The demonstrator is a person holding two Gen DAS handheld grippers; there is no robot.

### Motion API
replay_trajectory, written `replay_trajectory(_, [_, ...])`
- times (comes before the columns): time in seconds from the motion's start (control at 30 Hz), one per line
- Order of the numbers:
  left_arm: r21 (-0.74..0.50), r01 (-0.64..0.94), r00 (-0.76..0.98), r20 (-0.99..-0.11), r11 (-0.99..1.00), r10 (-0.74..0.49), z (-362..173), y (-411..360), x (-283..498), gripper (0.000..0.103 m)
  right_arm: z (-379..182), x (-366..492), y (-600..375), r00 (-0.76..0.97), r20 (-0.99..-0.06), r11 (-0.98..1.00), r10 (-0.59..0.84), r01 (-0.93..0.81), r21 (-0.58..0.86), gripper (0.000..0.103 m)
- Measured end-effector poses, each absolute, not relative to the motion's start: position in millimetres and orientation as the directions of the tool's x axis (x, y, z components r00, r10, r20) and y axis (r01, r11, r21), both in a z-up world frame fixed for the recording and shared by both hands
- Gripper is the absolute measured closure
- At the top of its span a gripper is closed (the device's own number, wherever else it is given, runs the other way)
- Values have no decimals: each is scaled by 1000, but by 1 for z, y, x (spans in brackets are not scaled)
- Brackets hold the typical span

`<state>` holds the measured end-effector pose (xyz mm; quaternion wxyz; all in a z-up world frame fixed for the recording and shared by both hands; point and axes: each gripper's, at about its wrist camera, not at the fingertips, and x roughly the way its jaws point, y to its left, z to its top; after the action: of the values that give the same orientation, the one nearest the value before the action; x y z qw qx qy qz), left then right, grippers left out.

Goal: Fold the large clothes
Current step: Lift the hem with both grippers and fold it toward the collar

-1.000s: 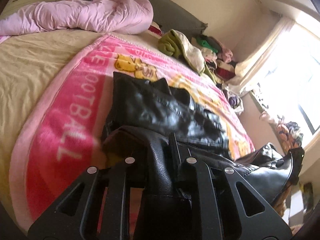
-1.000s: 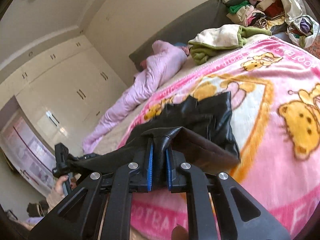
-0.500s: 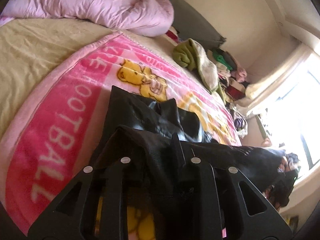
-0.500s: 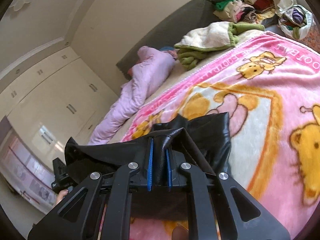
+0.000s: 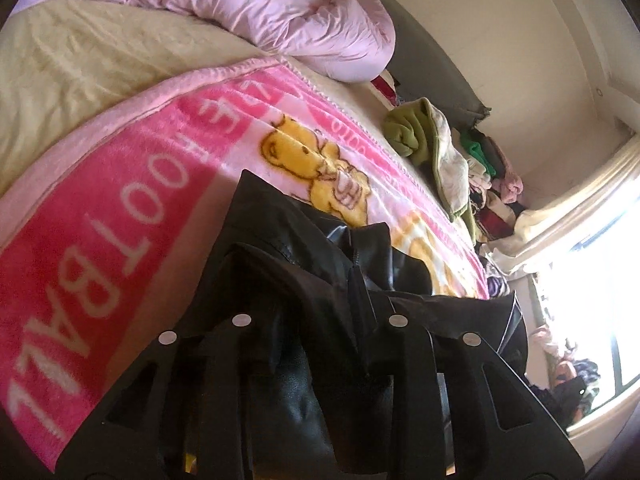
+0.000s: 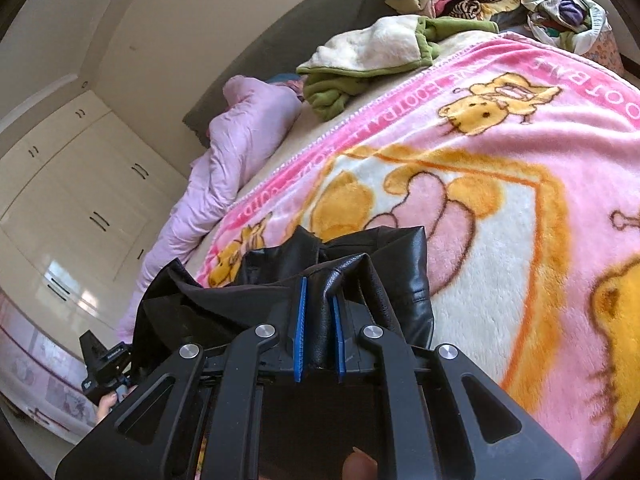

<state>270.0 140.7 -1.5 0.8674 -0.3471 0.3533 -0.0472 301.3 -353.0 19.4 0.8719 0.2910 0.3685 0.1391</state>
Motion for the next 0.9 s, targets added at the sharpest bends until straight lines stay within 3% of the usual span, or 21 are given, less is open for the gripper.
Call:
replay_trajectory(0.47, [-569,-136,742,-601,811,-297,-2,133,275,81,0,313,-348,684,-608,819,403,26,573,90])
replay_trajectory(0.67, [-580,-120,749,-586,806,-310,-2,132,275,75,-4,314,-346,682,-615,822,396,34,568,84])
replay_trajectory(0.77, [-590,-102,763,-563,801,-318,0,131,272,68,-4,312,-347,686,-604,813,406,30,581,63])
replay_trajectory(0.8, [-592,-93,768,-555,800,-321,2,130,271,65,-2,311,-349,694,-597,813,402,30,582,46])
replay_trajectory(0.83, [-593,-89,772,-549,801,-320,3,130,271,63,1,309,-350,706,-586,811,398,28,585,40])
replay_trajectory(0.9, [-595,-76,782,-533,800,-322,7,129,268,58,7,304,-353,728,-573,823,375,23,568,40])
